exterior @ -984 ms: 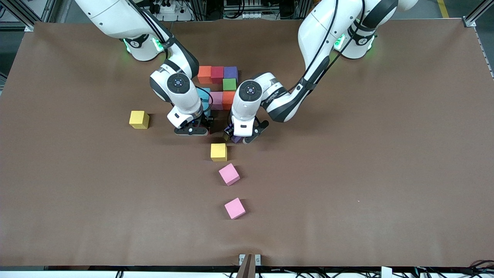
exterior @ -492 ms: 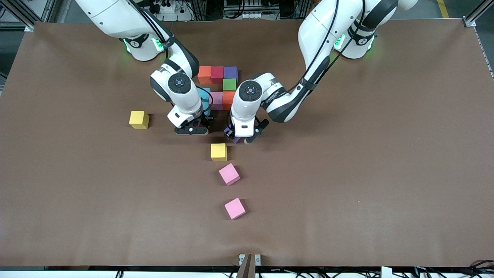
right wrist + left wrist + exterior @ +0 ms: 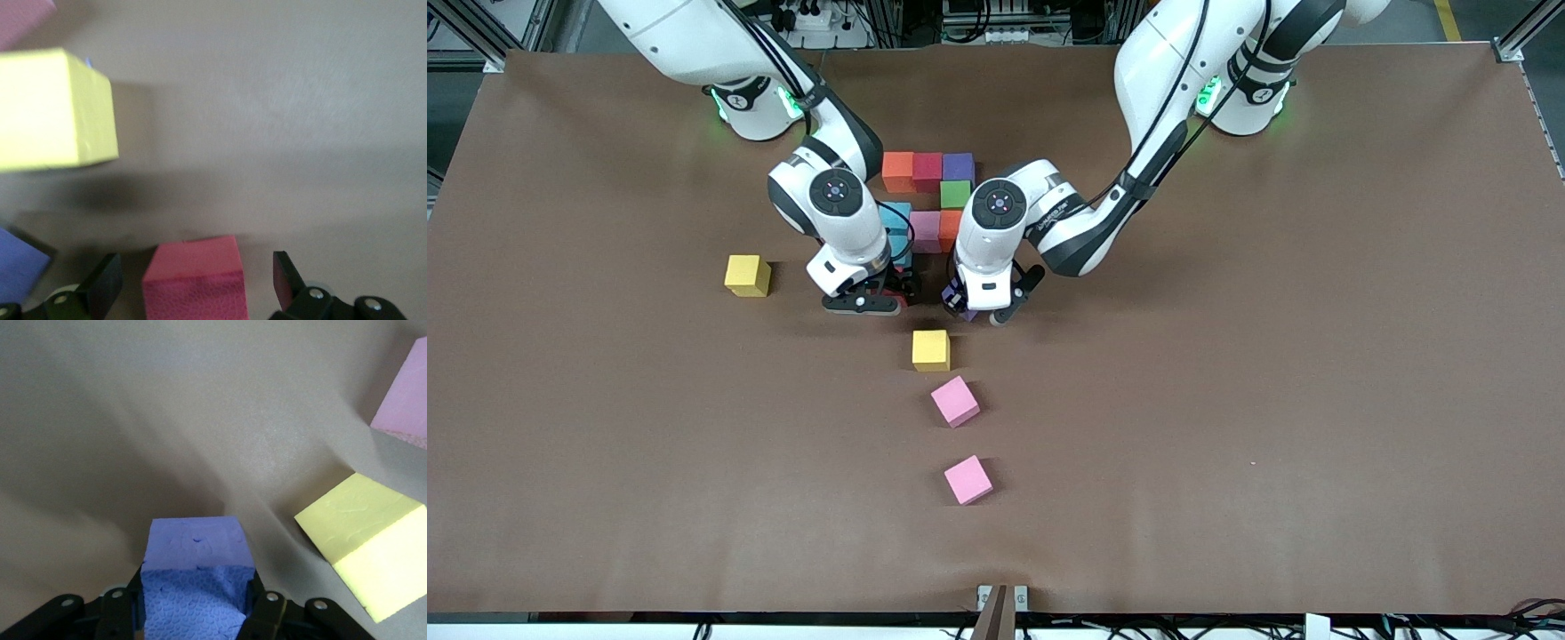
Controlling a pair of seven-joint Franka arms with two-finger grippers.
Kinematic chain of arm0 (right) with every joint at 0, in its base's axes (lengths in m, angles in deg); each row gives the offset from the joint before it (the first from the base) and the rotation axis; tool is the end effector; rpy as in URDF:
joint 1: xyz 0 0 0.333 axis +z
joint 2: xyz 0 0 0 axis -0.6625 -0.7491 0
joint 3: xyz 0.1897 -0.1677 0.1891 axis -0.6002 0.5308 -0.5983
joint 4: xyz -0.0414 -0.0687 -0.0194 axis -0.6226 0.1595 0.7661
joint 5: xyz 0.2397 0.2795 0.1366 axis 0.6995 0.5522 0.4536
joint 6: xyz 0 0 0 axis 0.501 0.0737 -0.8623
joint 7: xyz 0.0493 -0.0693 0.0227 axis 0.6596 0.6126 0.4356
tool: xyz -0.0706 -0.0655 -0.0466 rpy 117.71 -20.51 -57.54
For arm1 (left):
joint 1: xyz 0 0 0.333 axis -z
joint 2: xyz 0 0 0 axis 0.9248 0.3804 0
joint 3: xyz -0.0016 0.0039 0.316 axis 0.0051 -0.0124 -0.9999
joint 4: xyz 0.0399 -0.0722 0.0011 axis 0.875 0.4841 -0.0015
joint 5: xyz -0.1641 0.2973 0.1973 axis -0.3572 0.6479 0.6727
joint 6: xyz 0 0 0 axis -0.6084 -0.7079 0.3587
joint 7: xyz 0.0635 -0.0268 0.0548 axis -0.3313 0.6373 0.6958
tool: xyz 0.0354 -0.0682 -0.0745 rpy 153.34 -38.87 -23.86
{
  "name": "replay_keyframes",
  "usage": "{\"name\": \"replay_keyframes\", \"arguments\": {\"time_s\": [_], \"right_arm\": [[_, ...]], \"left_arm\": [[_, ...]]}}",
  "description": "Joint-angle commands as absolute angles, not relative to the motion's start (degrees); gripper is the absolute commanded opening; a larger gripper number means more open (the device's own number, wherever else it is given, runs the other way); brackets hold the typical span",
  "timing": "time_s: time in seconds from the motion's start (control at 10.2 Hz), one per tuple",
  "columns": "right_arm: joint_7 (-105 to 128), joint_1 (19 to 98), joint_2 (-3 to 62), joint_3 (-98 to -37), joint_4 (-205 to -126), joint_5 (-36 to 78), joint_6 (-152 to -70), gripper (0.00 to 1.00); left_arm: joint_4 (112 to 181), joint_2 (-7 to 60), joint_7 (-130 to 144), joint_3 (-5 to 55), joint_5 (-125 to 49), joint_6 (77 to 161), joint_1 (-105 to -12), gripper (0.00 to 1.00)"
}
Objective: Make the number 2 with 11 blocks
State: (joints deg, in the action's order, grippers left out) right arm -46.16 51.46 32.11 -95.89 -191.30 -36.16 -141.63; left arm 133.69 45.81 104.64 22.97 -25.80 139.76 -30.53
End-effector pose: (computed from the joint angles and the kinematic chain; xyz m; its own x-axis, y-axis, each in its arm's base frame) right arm 0.4718 0.3107 0.2355 0.9940 -0.0795 0.0752 -0.0805 -0.9967 0.0106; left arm 0.4602 -0.5598 0.2234 0.5908 0.7853 -0.1850 0.8058 -0.5858 0.0864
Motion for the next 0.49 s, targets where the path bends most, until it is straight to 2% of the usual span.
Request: {"name": "replay_keyframes", "arguments": {"time_s": [0.0, 0.2, 0.39], "right_arm": [[-48.2, 47.9, 36.6, -97.0, -191.5, -36.9, -141.0, 1.00], [-45.6, 43.7, 37.1, -96.6, -191.3, -37.0, -140.8, 1.00], [-37.9, 38.8, 37.6, -96.8, -191.4, -37.0, -136.2, 1.00]], "left_arm": [[132.8, 44.4, 106.4, 22.4, -32.5, 138.3, -30.8, 0.32], [132.1, 44.9, 116.6, 22.1, -32.8, 138.4, -28.8, 0.32], [130.4, 45.9, 123.3, 22.1, -33.4, 140.4, -27.5, 0.32]]}}
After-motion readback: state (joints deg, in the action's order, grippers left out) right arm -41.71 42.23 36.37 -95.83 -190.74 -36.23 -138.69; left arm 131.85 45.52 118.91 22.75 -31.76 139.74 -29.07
